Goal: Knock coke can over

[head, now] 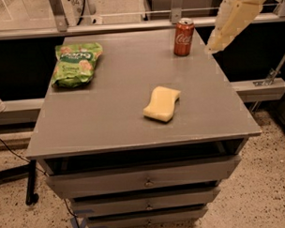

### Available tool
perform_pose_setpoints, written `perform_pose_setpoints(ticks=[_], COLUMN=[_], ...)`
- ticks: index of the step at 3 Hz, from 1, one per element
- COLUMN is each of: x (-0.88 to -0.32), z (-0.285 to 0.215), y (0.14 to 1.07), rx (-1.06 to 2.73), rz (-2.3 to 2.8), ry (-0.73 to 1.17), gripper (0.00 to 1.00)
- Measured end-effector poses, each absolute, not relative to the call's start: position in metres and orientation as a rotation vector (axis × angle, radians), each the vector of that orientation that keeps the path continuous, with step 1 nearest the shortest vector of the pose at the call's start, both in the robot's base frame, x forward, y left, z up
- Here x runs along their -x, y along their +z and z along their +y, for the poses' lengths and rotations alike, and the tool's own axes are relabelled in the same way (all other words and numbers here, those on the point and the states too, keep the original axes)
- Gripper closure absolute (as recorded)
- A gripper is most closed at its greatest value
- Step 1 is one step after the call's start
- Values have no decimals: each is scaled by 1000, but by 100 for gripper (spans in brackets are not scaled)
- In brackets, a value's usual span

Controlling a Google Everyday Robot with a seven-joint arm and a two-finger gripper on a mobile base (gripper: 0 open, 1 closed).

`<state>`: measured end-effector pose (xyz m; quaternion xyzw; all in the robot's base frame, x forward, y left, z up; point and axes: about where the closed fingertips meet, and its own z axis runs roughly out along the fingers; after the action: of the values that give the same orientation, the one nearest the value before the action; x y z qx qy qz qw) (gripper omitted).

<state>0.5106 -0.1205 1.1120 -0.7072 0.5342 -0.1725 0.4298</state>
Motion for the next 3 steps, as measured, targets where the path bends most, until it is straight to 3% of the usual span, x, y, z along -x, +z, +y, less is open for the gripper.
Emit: perform_pose_setpoints(ticks=[3], x=[-588], z=[-175], y=[1023], rx=[1187], rz=[1620], ry=[-247], gripper=[0])
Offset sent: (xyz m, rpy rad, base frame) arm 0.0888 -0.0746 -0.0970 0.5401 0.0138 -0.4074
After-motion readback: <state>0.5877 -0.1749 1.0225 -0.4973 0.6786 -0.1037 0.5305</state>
